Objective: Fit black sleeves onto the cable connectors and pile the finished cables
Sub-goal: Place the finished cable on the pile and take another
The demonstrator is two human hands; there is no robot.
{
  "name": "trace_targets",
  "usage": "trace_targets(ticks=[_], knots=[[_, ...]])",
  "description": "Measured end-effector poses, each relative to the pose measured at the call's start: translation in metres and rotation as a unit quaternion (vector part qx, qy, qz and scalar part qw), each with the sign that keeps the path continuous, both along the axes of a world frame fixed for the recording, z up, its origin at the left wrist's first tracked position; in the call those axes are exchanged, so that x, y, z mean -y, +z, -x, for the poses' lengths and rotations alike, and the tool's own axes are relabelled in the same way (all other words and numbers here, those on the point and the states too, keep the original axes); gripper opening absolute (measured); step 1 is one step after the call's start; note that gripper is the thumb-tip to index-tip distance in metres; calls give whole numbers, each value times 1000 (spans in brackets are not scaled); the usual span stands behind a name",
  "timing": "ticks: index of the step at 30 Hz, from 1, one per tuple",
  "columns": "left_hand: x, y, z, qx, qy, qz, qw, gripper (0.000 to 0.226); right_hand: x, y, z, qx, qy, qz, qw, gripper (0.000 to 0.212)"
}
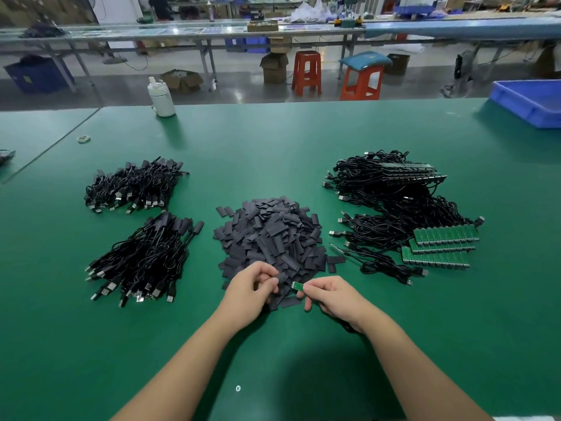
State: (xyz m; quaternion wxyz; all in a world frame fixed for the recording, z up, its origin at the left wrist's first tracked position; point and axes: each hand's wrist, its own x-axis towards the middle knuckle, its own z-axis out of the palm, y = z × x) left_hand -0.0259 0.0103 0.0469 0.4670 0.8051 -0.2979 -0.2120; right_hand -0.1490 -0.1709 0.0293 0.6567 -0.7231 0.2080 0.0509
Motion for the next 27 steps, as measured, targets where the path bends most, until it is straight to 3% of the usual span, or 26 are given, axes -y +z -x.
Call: trace_targets(ticks=[4,7,11,19,27], knots=[[-2,-12,11,-4,-9,-29,1000,27,2,0,-2,-21,18,-4,1000,26],[-3,-17,16,68,-21,-60,996,37,2,2,-3,-36,29,-5,999,26],[-4,-17,20,105,-11,-40,994,33,3,4,-3,-36,45,4,998,25],[-5,-18,28,104,-17,-27,994,29,4,5,-2,-27,58,2,998,24],[-6,-16,28,15,21,-5,1000,23,4,5,-2,-32,55,0,998,22]])
